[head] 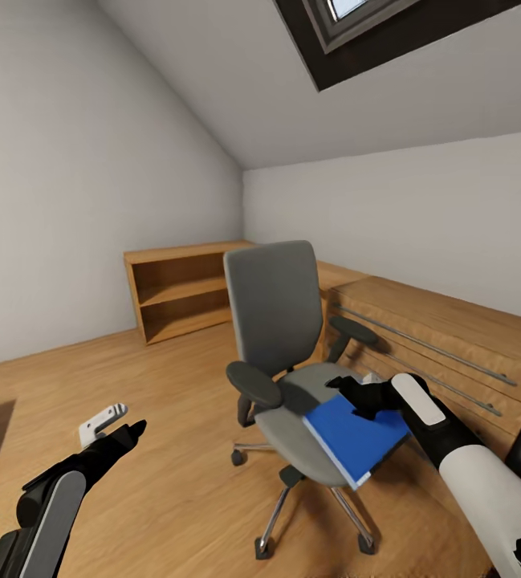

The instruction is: In the bedroom, organize the workspace by keeping the computer under the desk, ensuring the monitor is on the desk, placing the keyboard on the desk next to the monitor, placing the mouse on the desk next to the keyboard, moving the folder from the swivel chair onto the desk next to the mouse, stacking the notebook on top of the folder with the pen on top of the notebook, and positioning the swivel chair next to the desk.

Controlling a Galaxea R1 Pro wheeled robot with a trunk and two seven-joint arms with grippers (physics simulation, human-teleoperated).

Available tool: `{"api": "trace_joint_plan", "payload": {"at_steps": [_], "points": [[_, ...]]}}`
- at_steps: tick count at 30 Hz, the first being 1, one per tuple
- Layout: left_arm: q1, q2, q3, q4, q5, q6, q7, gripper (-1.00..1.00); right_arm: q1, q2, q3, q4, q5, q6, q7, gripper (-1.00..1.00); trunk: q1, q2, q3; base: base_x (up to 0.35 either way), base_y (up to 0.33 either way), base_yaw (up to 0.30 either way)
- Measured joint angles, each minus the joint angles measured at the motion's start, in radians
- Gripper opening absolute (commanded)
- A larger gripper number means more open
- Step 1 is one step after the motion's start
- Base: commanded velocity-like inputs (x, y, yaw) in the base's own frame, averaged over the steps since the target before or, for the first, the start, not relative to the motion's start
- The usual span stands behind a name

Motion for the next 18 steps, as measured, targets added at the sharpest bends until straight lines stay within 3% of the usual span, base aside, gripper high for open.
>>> {"api": "trace_joint_plan", "payload": {"at_steps": [4, 10, 18], "points": [[0.0, 0.0, 0.0, 0.0, 0.0, 0.016, 0.0, 1.0, 0.0, 0.0, 0.0, 0.008, -0.002, -0.001, 0.011, 1.0, 0.0, 0.0, 0.001, 0.0, 0.256, -0.281], [0.0, 0.0, 0.0, 0.0, 0.0, 0.027, 0.0, 1.0, 0.0, -0.005, -0.001, 0.031, -0.002, -0.001, 0.048, 1.0, 0.0, 0.0, 0.004, 0.0, 0.095, -0.281], [0.0, 0.0, 0.0, 0.0, 0.0, 0.031, 0.0, 1.0, 0.0, -0.04, -0.002, 0.083, -0.021, -0.002, 0.162, 1.0, 0.0, 0.0, 0.006, 0.0, 0.017, -0.281]]}}
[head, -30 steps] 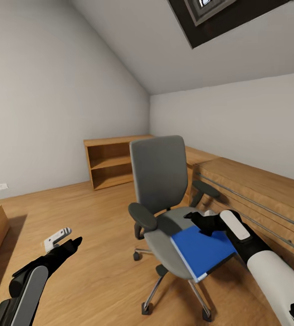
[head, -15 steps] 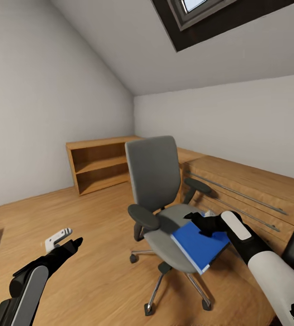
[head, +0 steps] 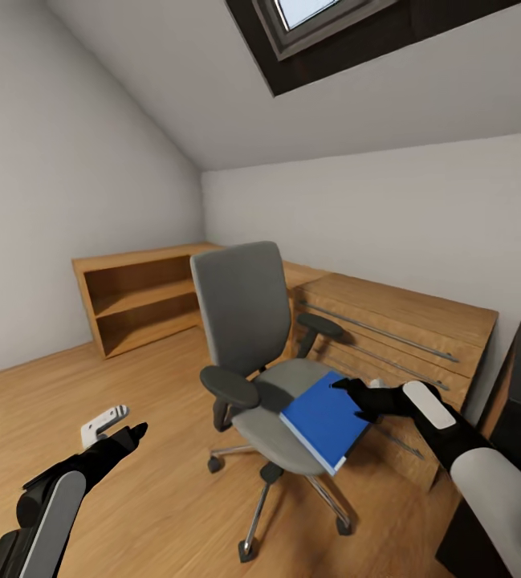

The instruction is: In the bedroom, organize the workspace by keeping the computer under the desk, ensuring the monitor is on the desk, placing the keyboard on the desk next to the monitor, placing the mouse on the desk next to the keyboard, moving the folder from the swivel chair onto the desk next to the mouse, stacking the notebook on top of the folder with the pen on top of the notebook, and positioning the swivel chair next to the desk.

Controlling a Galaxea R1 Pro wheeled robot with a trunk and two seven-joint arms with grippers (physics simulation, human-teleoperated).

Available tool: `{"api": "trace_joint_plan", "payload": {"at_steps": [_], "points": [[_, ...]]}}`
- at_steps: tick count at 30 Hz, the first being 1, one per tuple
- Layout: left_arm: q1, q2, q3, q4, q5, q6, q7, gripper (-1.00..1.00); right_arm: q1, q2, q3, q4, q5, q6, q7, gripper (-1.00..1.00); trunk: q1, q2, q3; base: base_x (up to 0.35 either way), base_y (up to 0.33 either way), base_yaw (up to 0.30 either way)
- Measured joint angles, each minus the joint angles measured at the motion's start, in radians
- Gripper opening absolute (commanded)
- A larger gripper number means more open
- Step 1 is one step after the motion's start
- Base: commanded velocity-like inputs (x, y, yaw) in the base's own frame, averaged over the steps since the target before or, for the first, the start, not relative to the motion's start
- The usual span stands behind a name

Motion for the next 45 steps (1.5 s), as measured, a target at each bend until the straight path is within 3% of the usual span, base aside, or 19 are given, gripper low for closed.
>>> {"api": "trace_joint_plan", "payload": {"at_steps": [9, 10, 13, 16, 17, 19, 25, 31, 34, 36, 38, 44, 45], "points": [[0.0, 0.001, 0.002, 0.0, 0.0, 0.001, 0.0, 1.0, 0.0, -0.022, 0.0, 0.05, -0.007, 0.001, 0.082, 1.0, 0.0, 0.0, 0.003, 0.0, 0.001, -0.28], [0.0, 0.001, 0.006, -0.002, 0.0, 0.0, -0.001, 1.0, 0.0, -0.028, -0.001, 0.081, -0.009, 0.001, 0.139, 1.0, 0.0, 0.0, 0.004, 0.0, 0.0, -0.277], [0.0, 0.001, 0.011, -0.003, 0.0, -0.001, 0.0, 1.0, 0.0, -0.033, 0.0, 0.099, -0.013, 0.002, 0.187, 1.0, 0.0, 0.0, 0.005, 0.0, 0.0, -0.271], [0.0, 0.002, 0.032, -0.003, 0.003, -0.002, 0.0, 1.0, 0.0, -0.04, -0.001, 0.118, -0.017, 0.004, 0.232, 1.0, 0.0, 0.0, 0.006, 0.0, 0.0, -0.24], [0.0, 0.001, 0.068, -0.004, 0.004, -0.002, -0.001, 1.0, 0.0, -0.043, -0.001, 0.133, -0.02, 0.004, 0.257, 1.0, 0.0, 0.0, 0.007, 0.0, 0.0, -0.131], [0.0, 0.001, 0.1, -0.004, 0.007, -0.002, -0.001, 1.0, 0.0, -0.045, -0.001, 0.143, -0.022, 0.004, 0.266, 1.0, 0.0, 0.0, 0.008, 0.0, 0.0, -0.094], [0.0, 0.001, 0.145, -0.004, 0.008, -0.003, -0.004, 1.0, 0.0, -0.044, 0.001, 0.153, -0.022, 0.0, 0.275, 1.0, 0.019, -0.035, -0.007, 0.0, 0.0, -0.039], [0.0, 0.002, 0.161, -0.004, 0.009, -0.003, -0.004, 1.0, 0.0, -0.044, 0.001, 0.155, -0.022, -0.003, 0.278, 1.0, 0.042, -0.077, -0.026, 0.0, 0.0, -0.008], [0.0, 0.003, 0.209, -0.004, 0.01, -0.002, -0.004, 1.0, 0.0, -0.044, 0.0, 0.161, -0.021, -0.006, 0.279, 1.0, 0.054, -0.098, -0.035, 0.0, 0.0, -0.001], [0.0, 0.003, 0.262, -0.004, 0.026, -0.001, -0.005, 1.0, 0.0, -0.045, 0.0, 0.165, -0.02, -0.007, 0.279, 1.0, 0.061, -0.112, -0.041, 0.0, 0.0, 0.0], [0.0, 0.004, 0.291, -0.004, 0.052, 0.0, -0.005, 1.0, 0.0, -0.046, 0.0, 0.167, -0.02, -0.007, 0.279, 1.0, 0.069, -0.126, -0.048, 0.0, 0.0, 0.0], [0.0, 0.014, 0.329, -0.004, 0.115, 0.001, -0.003, 1.0, 0.0, -0.046, -0.001, 0.17, -0.019, -0.013, 0.279, 1.0, 0.092, -0.168, -0.066, 0.0, 0.0, 0.0], [0.0, 0.025, 0.364, -0.004, 0.142, 0.002, -0.003, 1.0, 0.0, -0.049, -0.001, 0.18, -0.019, -0.025, 0.28, 1.0, 0.096, -0.175, -0.07, 0.0, 0.0, 0.0]]}}
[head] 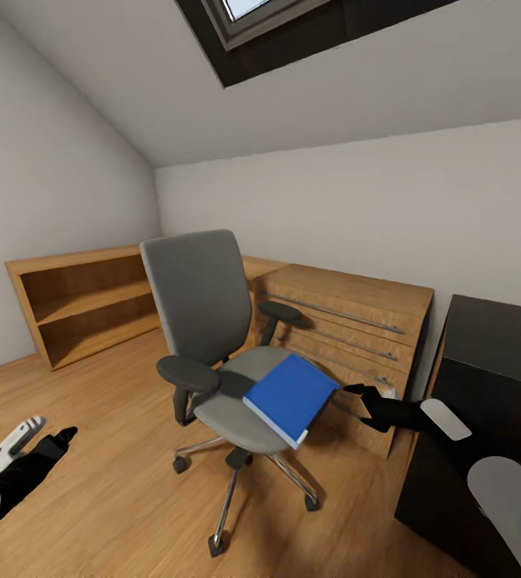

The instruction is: In the bedroom, organize the workspace by keeping the computer under the desk, ensuring the monitor is on the desk, placing the keyboard on the desk next to the monitor, placing the mouse on the desk next to the keyboard, moving the folder from the swivel chair onto the desk next to the mouse, stacking the notebook on top of the folder with the pen on top of the notebook, and positioning the swivel chair next to the desk.

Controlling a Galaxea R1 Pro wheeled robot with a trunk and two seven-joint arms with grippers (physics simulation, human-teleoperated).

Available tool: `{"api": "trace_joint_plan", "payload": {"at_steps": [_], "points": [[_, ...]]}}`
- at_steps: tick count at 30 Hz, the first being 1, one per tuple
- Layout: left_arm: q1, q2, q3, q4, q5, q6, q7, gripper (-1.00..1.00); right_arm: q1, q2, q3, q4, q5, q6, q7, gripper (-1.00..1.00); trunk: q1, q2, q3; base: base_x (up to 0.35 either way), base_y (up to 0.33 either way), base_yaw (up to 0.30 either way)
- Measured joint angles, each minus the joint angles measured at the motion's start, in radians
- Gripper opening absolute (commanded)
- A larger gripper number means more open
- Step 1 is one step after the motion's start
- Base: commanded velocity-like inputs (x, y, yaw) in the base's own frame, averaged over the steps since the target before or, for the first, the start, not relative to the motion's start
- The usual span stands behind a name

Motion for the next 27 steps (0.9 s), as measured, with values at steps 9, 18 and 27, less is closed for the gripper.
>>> {"api": "trace_joint_plan", "payload": {"at_steps": [9, 18, 27], "points": [[0.0, 0.006, 0.044, 0.0, 0.046, 0.001, 0.0, 1.0, 0.0, -0.003, 0.001, 0.012, 0.0, -0.056, 0.058, 1.0, 0.035, -0.063, -0.028, 0.0, 0.0, 0.0], [0.0, 0.006, 0.043, 0.0, 0.048, 0.001, 0.0, 1.0, 0.0, -0.022, 0.003, 0.07, 0.051, -0.059, 0.287, 1.0, 0.042, -0.072, -0.062, 0.0, 0.0, 0.0], [0.0, 0.004, 0.037, 0.0, 0.05, 0.001, 0.0, 1.0, 0.0, -0.024, 0.004, 0.115, 0.061, -0.059, 0.394, 1.0, 0.046, -0.074, -0.097, 0.0, 0.0, 0.0]]}}
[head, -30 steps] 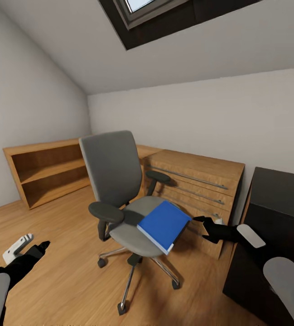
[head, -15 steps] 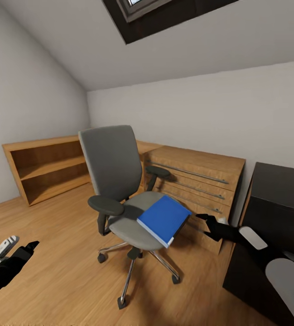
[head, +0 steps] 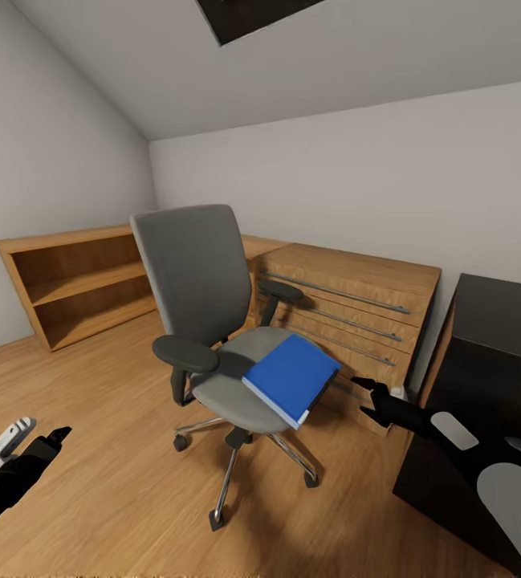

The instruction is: In the bedroom, organize the workspace by keeping the computer under the desk, ensuring the monitor is on the desk, placing the keyboard on the desk next to the monitor, placing the mouse on the desk next to the keyboard, moving the folder from the swivel chair onto the desk next to the mouse, stacking the notebook on top of the folder with the pen on top of the notebook, and positioning the swivel chair next to the desk.

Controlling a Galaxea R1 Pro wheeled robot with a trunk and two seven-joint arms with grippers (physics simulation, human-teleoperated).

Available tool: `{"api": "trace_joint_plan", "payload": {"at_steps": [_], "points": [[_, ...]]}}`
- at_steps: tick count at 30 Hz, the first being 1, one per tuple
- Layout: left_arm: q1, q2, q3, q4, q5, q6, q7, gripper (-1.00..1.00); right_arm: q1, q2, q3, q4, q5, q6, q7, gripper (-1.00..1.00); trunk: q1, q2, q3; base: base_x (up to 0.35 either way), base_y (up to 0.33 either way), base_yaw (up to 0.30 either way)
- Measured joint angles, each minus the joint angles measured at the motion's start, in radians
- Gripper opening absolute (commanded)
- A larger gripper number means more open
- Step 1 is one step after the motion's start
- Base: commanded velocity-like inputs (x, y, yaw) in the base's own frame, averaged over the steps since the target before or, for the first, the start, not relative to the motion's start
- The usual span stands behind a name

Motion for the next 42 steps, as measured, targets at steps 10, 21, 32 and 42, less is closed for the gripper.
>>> {"api": "trace_joint_plan", "payload": {"at_steps": [10, 21, 32, 42], "points": [[0.0, -0.003, -0.006, 0.0, 0.0, 0.0, 0.0, 1.0, 0.0, -0.001, -0.001, 0.031, -0.001, -0.001, 0.017, 1.0, 0.004, -0.002, -0.039, 0.0, 0.0, 0.0], [0.0, -0.004, -0.022, 0.0, 0.0, -0.001, 0.0, 1.0, 0.001, 0.007, -0.015, 0.035, -0.115, -0.002, 0.084, 1.0, 0.008, -0.004, -0.07, 0.0, 0.0, 0.0], [0.0, -0.004, -0.068, 0.0, -0.001, -0.001, -0.002, 1.0, 0.001, 0.003, -0.019, 0.039, -0.145, -0.017, 0.198, 1.0, 0.008, -0.004, -0.07, 0.0, 0.0, 0.0], [0.0, -0.004, -0.07, 0.0, -0.001, 0.0, -0.004, 1.0, 0.001, 0.003, -0.018, 0.04, -0.144, -0.019, 0.203, 1.0, 0.008, -0.004, -0.07, 0.144, 0.0, 0.0]]}}
